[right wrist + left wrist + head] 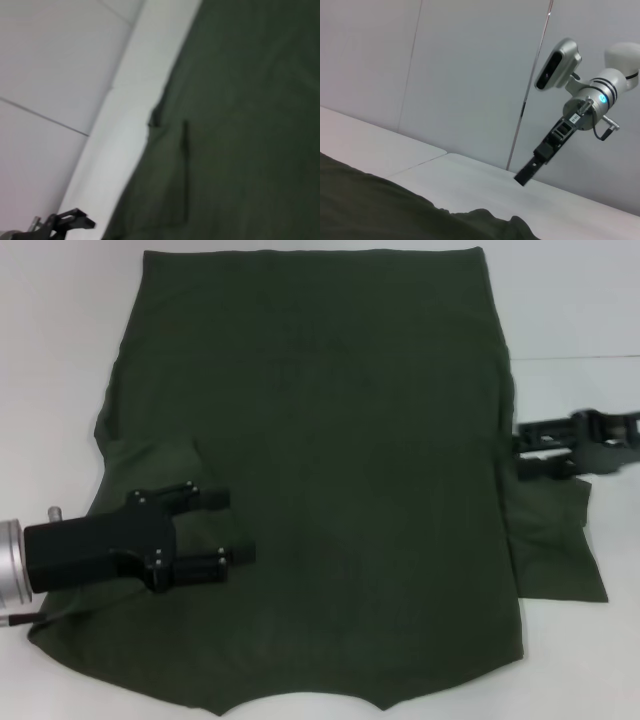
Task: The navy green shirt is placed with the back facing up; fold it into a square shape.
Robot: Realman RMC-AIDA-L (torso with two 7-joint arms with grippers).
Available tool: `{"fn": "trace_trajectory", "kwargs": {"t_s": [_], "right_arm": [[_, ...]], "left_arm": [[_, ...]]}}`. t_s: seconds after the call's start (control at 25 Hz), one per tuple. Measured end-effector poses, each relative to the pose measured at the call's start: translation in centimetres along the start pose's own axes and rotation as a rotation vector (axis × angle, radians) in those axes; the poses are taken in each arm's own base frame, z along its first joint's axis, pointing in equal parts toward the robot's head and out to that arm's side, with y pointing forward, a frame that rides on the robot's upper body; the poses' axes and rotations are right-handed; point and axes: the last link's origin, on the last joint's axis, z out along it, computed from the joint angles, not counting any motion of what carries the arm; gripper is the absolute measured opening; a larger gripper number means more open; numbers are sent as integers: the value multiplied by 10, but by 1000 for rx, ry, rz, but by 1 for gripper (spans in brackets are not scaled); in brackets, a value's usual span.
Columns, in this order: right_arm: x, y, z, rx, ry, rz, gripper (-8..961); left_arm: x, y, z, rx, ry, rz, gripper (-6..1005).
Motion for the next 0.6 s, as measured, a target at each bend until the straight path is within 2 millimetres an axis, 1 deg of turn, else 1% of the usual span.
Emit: {"fn": "trace_trajectory", "kwargs": {"t_s": [0.16, 0.28, 0.44, 0.6], "right_arm": [[11, -18, -18, 67, 2, 104, 917], [17, -27, -28, 104, 4, 154, 917], [21, -37, -34, 167, 22, 199, 917], [20, -45, -36, 238, 20, 214, 917]], "left_arm": [[-2, 2, 0, -3, 5, 1, 842], [-2, 3, 3, -12, 4, 6, 841], [-1, 2, 8, -12, -2, 12, 841], [-1, 1, 11, -5, -8, 14, 841]]}}
